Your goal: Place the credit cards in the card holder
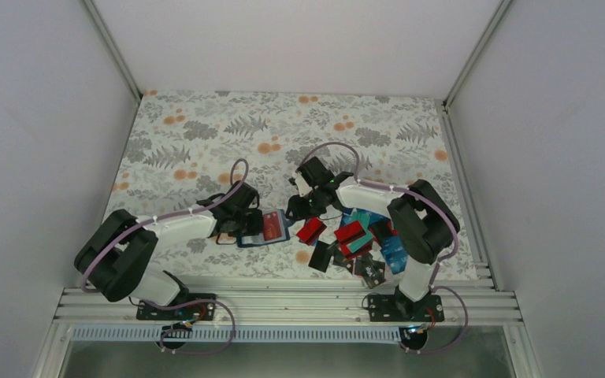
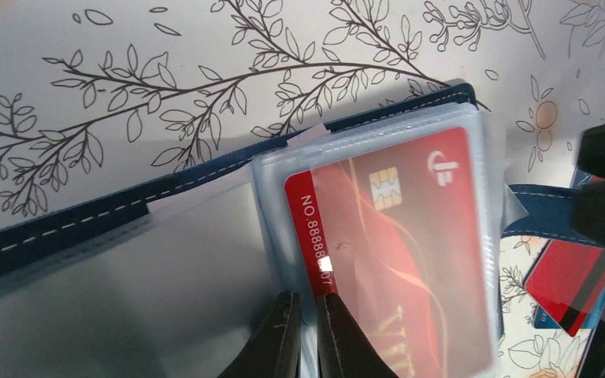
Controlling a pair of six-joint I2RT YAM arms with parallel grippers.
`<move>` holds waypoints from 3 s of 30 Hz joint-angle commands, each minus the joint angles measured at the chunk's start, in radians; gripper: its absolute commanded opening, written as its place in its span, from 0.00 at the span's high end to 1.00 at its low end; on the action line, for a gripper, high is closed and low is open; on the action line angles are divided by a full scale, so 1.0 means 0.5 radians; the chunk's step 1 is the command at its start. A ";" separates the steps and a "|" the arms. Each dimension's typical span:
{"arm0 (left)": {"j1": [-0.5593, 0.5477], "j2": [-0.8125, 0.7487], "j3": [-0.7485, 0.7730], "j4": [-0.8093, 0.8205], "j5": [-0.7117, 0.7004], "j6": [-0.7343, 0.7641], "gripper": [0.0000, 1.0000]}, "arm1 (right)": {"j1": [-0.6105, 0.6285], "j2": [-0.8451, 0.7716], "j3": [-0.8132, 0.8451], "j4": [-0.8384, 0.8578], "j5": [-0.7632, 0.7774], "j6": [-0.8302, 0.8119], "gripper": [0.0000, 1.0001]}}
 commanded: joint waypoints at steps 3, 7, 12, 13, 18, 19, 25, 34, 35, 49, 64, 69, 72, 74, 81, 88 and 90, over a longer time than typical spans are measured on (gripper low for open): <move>-0.028 0.061 0.043 0.040 -0.059 0.023 0.94 | 0.012 -0.205 0.000 0.033 -0.169 0.045 0.62; -0.036 0.107 0.058 0.036 -0.079 0.033 0.96 | 0.029 -0.204 -0.024 0.140 -0.369 0.111 0.62; -0.056 0.153 0.070 0.021 -0.114 0.028 0.97 | 0.050 -0.126 -0.024 0.186 -0.423 0.142 0.63; -0.059 0.159 0.070 0.021 -0.113 0.025 0.97 | 0.052 -0.111 -0.026 0.188 -0.425 0.146 0.63; -0.068 0.171 0.055 0.028 -0.114 0.013 0.97 | 0.055 -0.046 -0.051 0.210 -0.431 0.159 0.63; -0.069 0.173 0.053 0.028 -0.116 0.012 0.97 | 0.055 -0.032 -0.057 0.214 -0.431 0.162 0.63; -0.076 0.180 0.047 0.031 -0.114 0.005 0.97 | 0.057 0.014 -0.089 0.232 -0.423 0.181 0.62; -0.078 0.183 0.041 0.035 -0.115 -0.005 0.98 | 0.067 0.034 -0.093 0.255 -0.441 0.196 0.62; -0.081 0.184 0.041 0.034 -0.116 -0.002 0.98 | 0.070 0.038 -0.090 0.255 -0.444 0.198 0.63; -0.086 0.114 0.050 -0.007 -0.137 -0.033 0.97 | 0.086 0.011 -0.072 0.323 -0.568 0.232 0.65; -0.086 -0.373 0.235 -0.461 -0.385 -0.130 0.97 | 0.156 0.077 0.071 0.291 -0.593 0.233 0.65; -0.084 -0.471 0.257 -0.568 -0.470 -0.144 0.97 | 0.202 0.103 0.136 0.286 -0.596 0.246 0.64; -0.084 -0.517 0.249 -0.605 -0.499 -0.156 0.97 | 0.240 0.144 0.204 0.276 -0.599 0.249 0.64; -0.084 -0.548 0.238 -0.616 -0.500 -0.164 0.97 | 0.267 0.186 0.263 0.258 -0.599 0.246 0.63; -0.084 -0.633 0.224 -0.698 -0.532 -0.173 0.97 | 0.349 0.335 0.431 0.216 -0.598 0.239 0.54; -0.081 -0.745 0.206 -0.796 -0.584 -0.185 0.97 | 0.387 0.518 0.564 0.202 -0.615 0.233 0.53; -0.079 -0.763 0.207 -0.811 -0.593 -0.183 0.97 | 0.388 0.547 0.572 0.197 -0.611 0.230 0.53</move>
